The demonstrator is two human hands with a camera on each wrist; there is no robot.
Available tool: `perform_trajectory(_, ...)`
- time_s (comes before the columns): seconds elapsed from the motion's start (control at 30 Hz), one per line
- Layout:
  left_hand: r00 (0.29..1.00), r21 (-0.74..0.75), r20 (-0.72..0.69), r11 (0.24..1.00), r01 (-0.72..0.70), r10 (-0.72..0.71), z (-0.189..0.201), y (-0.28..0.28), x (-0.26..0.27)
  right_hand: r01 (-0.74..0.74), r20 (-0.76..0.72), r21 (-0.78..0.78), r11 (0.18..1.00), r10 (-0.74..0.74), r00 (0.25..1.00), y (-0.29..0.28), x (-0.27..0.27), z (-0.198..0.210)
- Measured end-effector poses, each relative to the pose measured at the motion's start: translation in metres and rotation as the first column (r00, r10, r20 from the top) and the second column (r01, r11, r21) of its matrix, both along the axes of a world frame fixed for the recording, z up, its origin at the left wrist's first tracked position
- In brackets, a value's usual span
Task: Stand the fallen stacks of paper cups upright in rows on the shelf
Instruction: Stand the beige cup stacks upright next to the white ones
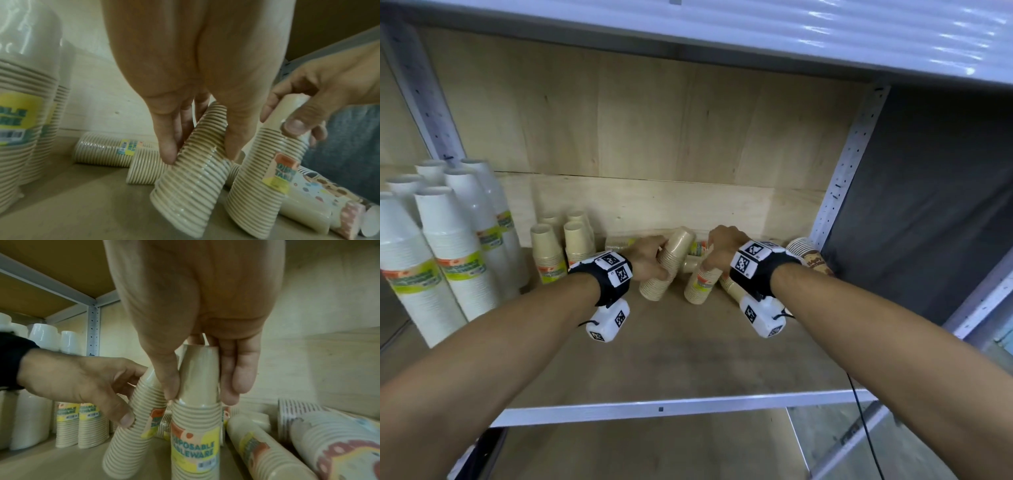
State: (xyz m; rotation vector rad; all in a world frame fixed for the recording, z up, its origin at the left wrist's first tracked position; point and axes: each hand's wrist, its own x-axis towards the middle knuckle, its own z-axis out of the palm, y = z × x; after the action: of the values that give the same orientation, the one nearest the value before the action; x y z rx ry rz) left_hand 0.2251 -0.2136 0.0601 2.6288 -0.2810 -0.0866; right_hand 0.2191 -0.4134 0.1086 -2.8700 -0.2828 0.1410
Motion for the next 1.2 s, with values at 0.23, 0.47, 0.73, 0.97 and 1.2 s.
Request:
perform_trajectory(0.23,0.997,-0.086,-0.045,0.994,-0.062,0.058,-0.011,0.002,-0.012,-0.032,0.034,-0.011,0.999,0.033,0.999,0.024,0.001,0.003)
perform_trajectory(0.47,0.991,-0.189,-0.054,0.973,-0.129,0.12,-0.018,0.007,-0.019,-0.068,0.055,0.002,0.998,0.068,0.996,0.032,0.004,-0.001)
perform_trajectory(0.73,0.994,-0.187,-0.012,0.977,-0.105,0.104,0.016,0.007,-0.016,-0.124,0.078,0.013,0.992,0.123,0.989,0.024,0.011,0.013)
perform_trajectory(0.97,0.983,-0.151,0.078,0.977,-0.152,0.165,0.045,-0.006,-0.008,-0.137,0.114,0.03,0.99,0.133,0.985,0.028,0.008,0.025)
perform_trajectory(1.2,0.994,-0.096,0.044,0.991,-0.091,0.096,0.055,-0.011,-0.005,-0.118,0.114,0.063,0.991,0.11,0.987,0.031,0.005,0.026)
